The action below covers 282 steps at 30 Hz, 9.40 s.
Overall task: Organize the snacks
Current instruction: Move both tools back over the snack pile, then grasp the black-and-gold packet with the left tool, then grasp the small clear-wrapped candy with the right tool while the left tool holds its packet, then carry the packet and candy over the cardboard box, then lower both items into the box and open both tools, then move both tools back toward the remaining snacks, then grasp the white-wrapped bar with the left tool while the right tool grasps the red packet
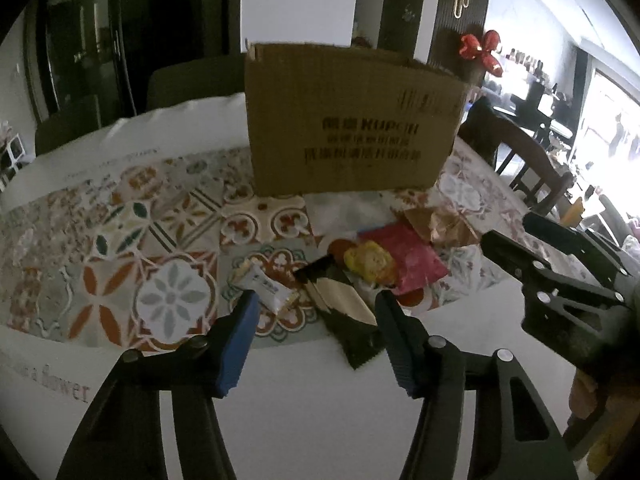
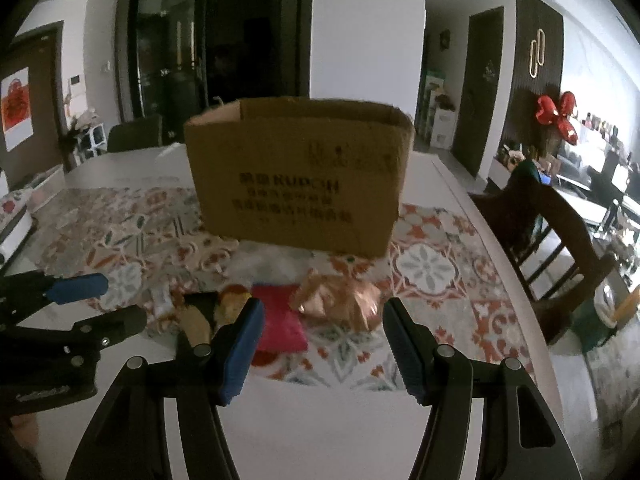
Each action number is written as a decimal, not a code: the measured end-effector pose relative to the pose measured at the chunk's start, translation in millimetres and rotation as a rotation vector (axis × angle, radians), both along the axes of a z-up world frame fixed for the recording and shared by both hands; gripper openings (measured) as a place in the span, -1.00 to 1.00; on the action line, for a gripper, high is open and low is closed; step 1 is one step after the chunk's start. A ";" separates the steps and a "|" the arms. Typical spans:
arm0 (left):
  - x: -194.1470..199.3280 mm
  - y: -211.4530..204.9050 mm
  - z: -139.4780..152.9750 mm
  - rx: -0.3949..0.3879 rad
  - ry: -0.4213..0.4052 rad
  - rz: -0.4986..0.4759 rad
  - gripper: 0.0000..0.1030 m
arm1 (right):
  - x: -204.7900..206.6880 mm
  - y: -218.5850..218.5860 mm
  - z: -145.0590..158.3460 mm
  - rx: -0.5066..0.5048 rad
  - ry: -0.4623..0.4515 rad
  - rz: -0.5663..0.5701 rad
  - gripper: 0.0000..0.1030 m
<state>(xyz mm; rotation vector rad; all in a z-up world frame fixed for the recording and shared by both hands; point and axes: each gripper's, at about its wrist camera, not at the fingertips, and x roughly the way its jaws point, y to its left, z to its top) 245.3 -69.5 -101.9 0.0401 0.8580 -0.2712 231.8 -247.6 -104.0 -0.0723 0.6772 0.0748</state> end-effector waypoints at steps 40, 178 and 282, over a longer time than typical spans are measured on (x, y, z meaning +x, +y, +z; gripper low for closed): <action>45.7 -21.2 -51.2 0.014 0.069 0.153 -0.29 | 15.8 -10.3 -31.4 0.071 0.071 -0.047 0.21; 133.6 -13.0 145.8 0.084 -0.245 -0.050 0.27 | 136.9 -5.0 113.8 0.116 -0.108 -0.028 -0.26; 38.2 27.6 -18.1 0.006 -0.048 0.034 -0.24 | 45.8 26.0 -34.9 0.182 0.124 -0.027 -0.21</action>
